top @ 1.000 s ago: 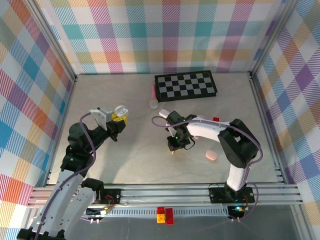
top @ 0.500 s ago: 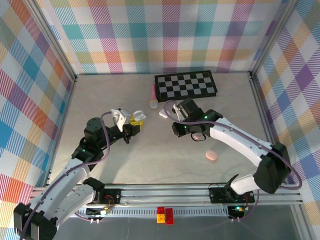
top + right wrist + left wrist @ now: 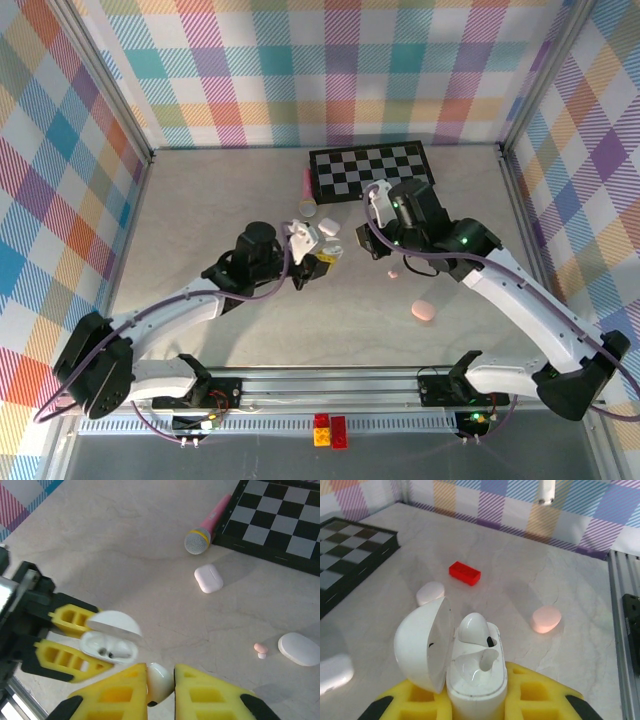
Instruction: Insert the wireless bluetooth earbuds into the charging case
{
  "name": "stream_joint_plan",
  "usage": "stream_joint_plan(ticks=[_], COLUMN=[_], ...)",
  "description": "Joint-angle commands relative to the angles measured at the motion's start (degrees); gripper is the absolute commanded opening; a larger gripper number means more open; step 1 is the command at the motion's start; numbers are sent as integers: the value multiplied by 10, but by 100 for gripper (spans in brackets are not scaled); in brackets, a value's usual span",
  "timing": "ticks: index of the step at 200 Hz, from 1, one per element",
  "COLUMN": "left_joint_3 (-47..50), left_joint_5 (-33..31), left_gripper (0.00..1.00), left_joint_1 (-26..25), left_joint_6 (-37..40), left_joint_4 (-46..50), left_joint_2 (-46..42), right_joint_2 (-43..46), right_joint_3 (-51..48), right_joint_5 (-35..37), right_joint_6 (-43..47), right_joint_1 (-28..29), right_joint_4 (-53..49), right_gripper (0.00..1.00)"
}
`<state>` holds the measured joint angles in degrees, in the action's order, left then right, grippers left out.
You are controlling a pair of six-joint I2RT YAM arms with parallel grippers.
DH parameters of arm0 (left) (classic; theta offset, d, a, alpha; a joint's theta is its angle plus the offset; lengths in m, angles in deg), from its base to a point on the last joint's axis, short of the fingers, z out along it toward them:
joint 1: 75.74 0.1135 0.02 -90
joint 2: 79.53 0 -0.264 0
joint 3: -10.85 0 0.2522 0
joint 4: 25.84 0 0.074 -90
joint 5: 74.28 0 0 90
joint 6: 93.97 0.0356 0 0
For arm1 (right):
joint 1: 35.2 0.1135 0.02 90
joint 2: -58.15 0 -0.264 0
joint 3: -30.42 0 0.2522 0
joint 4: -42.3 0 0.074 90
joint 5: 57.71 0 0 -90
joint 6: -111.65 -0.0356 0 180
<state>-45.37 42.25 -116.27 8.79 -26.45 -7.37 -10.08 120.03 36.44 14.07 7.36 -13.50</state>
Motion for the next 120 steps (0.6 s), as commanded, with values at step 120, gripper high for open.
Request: stream_joint_plan(ticks=[120], left_joint_3=[-61], left_joint_5=[60], left_gripper=[4], left_joint_1=[-39], left_joint_6=[-6], left_joint_4=[-46], left_joint_2=[28], right_joint_2=[53], right_joint_3=[-82], right_joint_5=[-84], right_joint_6=[63], right_joint_1=[-2], right_joint_4=[103], right_gripper=[16])
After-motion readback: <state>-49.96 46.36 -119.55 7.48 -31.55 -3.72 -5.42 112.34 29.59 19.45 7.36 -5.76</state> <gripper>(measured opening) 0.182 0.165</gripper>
